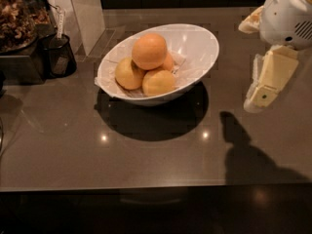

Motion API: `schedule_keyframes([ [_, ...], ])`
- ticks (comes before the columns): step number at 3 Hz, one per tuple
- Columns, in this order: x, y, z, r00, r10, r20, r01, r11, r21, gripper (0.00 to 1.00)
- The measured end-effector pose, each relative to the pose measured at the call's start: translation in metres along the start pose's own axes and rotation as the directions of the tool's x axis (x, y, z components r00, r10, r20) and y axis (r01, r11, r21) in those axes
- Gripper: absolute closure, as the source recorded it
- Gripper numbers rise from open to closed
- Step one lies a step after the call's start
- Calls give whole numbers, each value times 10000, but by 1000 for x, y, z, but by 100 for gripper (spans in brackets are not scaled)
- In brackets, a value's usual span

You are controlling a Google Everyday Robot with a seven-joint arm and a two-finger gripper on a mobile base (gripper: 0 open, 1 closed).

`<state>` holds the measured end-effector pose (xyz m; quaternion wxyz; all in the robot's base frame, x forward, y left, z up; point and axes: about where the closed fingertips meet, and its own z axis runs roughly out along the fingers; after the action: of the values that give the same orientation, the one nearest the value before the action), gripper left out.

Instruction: Pick orange from white bowl

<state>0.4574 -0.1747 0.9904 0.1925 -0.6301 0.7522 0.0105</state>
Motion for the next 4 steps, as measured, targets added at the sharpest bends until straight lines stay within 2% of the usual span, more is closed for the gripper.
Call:
schedule_keyframes([
  [1,-55,-13,-6,9906,-832,1082,839,9965,-20,0],
  [2,-105,-20,-10,9674,-1551,2000,1577,9875,30,0],
  [4,-104,-19,-2,9632,-1449,2263,1495,9887,-34,0],
])
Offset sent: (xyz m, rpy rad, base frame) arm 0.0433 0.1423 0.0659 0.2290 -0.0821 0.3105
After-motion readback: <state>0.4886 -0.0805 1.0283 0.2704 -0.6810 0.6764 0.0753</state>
